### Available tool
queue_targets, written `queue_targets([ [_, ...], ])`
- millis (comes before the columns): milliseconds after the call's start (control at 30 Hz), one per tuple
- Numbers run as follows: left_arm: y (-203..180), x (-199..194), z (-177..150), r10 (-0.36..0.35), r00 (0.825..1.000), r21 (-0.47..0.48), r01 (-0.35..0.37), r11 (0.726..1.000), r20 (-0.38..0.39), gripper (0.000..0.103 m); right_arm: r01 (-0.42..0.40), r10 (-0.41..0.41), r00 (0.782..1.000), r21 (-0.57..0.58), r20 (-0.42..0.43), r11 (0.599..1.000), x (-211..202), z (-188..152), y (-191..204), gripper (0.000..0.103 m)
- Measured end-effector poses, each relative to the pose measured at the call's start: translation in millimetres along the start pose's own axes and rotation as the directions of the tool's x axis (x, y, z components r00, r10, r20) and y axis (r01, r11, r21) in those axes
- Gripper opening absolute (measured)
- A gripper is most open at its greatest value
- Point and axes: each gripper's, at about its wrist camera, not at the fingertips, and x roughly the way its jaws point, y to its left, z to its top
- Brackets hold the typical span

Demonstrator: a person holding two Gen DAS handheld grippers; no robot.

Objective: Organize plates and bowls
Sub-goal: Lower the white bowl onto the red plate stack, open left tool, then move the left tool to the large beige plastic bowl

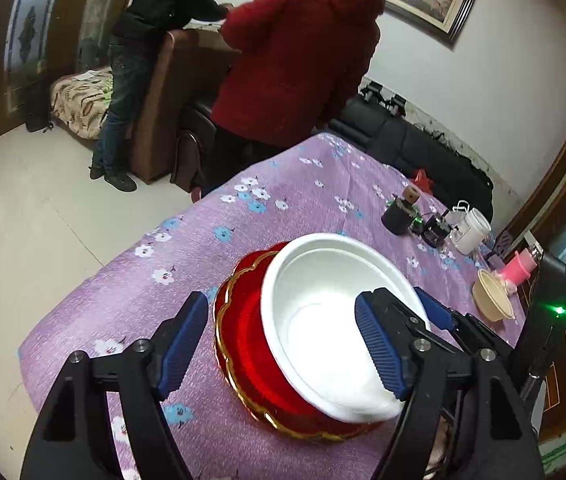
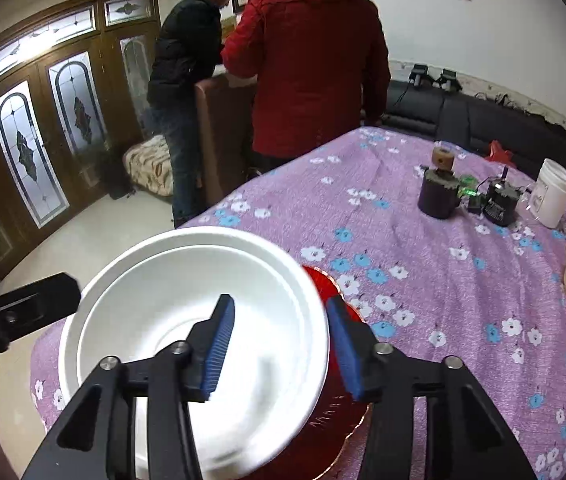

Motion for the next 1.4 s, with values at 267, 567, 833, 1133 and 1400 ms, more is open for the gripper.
queue_targets([
  [267,-35.6,-17.7,-11.6,0.057,0.997,0.123,-0.064,0.99,0.059,0.081,-0.008,0.004,0.995,0.039,0.097,0.999,-46.8,-0.3,-14.3,0.063],
  [567,-82.2,-11.5,-32.0,0.03,0.999,0.249,-0.037,0.968,0.032,0.082,0.026,-0.044,0.993,0.165,0.105,0.986,-94.6,-32.7,-72.7,0.069],
  [833,-125.1,-8.2,-50.5,-0.004,1.0,0.336,0.004,0.942,-0.002,0.082,0.117,-0.157,0.982,0.311,0.107,0.943,-144.4,-73.9,-155.2,0.069],
  [1133,-159.8,6.6,-73.1,-0.06,0.994,0.373,0.088,0.924,-0.086,0.082,0.299,-0.422,0.898,0.526,0.127,0.796,-242.8,-117.9,-257.5,0.069],
  [1400,-177.8,15.6,-89.2,-0.077,0.987,0.405,0.128,0.905,-0.141,0.082,0.457,-0.571,0.819,0.672,-0.062,0.583,-280.2,-172.2,-349.7,0.069],
])
